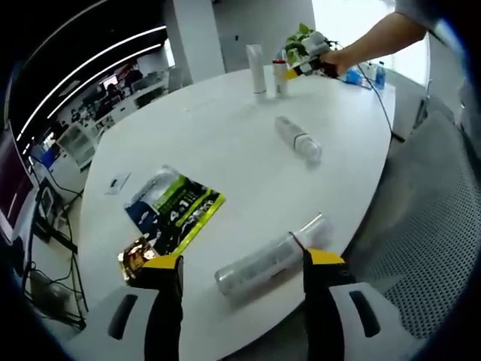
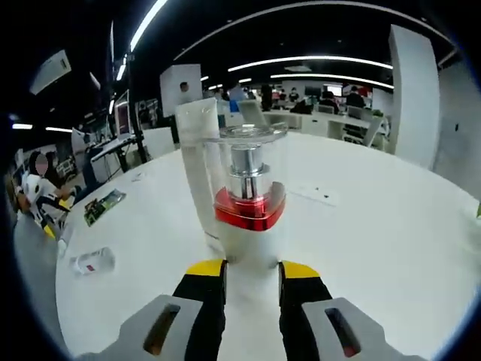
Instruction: Arrange the skincare products in the storage area until every visible bottle or jar stands upright without overlapping.
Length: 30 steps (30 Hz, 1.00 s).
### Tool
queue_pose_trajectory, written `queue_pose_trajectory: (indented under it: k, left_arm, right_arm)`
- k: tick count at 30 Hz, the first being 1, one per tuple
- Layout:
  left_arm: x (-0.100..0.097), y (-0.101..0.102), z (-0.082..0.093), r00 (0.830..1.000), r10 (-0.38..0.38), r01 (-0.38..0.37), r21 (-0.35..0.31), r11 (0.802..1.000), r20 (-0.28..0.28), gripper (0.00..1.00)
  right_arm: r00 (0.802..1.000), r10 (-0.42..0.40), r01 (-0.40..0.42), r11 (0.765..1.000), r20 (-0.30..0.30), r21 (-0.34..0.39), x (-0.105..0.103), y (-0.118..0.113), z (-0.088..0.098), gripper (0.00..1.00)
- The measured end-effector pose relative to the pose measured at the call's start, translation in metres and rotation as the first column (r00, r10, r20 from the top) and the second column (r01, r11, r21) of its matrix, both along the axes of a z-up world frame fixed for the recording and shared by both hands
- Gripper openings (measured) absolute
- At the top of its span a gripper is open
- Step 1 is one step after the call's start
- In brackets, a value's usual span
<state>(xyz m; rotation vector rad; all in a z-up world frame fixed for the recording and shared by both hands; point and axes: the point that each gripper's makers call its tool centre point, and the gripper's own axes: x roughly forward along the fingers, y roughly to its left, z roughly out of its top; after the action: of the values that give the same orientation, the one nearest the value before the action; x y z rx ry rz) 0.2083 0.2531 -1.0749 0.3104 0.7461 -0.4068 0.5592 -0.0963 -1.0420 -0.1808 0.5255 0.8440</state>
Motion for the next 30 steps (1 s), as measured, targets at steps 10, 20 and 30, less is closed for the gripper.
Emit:
queue_pose_trajectory:
  k: [10, 20, 30]
  left_arm:
    - [0.0, -0.001, -0.001, 1.0, -0.002, 0.002, 0.0, 1.0, -0.004, 0.6]
    - [-0.001, 0.0, -0.001, 1.0, -0.001, 0.001, 0.0, 1.0, -0.006, 0.6]
    - [0.0, 0.0, 0.0, 1.0, 0.007, -0.007, -0.005, 1.0, -0.003, 0.6]
  right_arm:
    - [1.0, -0.014, 0.014, 1.0, -0.003, 0.013, 0.006, 0.006, -0.001, 0.2]
    - [0.999, -0.028, 0.029, 0.999, -0.015, 0.022, 0.012, 0.017, -0.002, 0.2]
    - [0.998, -0.051, 0.052, 0.998, -0.03, 0.037, 0.016, 0.027, -0.003, 0.2]
